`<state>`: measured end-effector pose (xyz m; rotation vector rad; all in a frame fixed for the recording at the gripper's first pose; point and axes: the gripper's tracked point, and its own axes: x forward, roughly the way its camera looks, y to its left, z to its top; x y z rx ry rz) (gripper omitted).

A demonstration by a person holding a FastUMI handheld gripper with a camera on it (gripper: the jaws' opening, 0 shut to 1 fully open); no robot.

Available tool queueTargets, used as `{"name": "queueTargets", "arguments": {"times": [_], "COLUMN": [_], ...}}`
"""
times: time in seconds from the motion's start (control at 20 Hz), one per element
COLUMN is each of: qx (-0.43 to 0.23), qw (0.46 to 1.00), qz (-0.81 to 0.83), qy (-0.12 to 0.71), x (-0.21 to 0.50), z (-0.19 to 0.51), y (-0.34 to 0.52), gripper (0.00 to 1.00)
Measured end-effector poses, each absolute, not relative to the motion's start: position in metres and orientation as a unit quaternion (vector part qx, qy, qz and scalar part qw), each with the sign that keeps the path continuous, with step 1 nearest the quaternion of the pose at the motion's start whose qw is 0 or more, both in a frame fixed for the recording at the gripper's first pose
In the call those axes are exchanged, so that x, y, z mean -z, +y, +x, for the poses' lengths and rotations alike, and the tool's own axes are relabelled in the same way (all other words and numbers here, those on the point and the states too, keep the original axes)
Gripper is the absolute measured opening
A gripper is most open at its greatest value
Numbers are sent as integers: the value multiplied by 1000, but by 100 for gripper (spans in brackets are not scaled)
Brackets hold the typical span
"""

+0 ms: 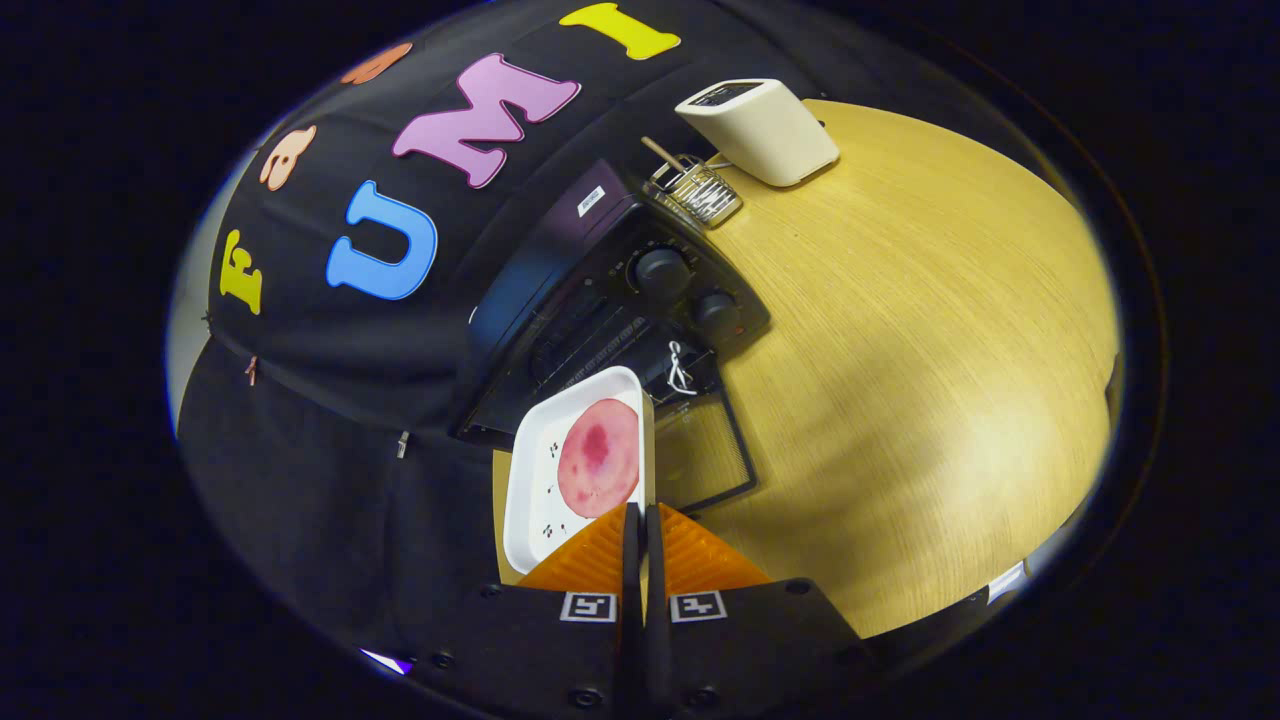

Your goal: Open the toaster oven, put the food inside, and close the toaster oven door.

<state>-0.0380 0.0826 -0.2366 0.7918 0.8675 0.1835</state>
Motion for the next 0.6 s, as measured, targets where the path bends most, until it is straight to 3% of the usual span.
{"name": "queueTargets", "arguments": {"times": [0.6], "qx": [-4], "qw": [844], "qz": [416], "qy": [339], "x": [268], "z": [51], "y": [126], "gripper": [5]}}
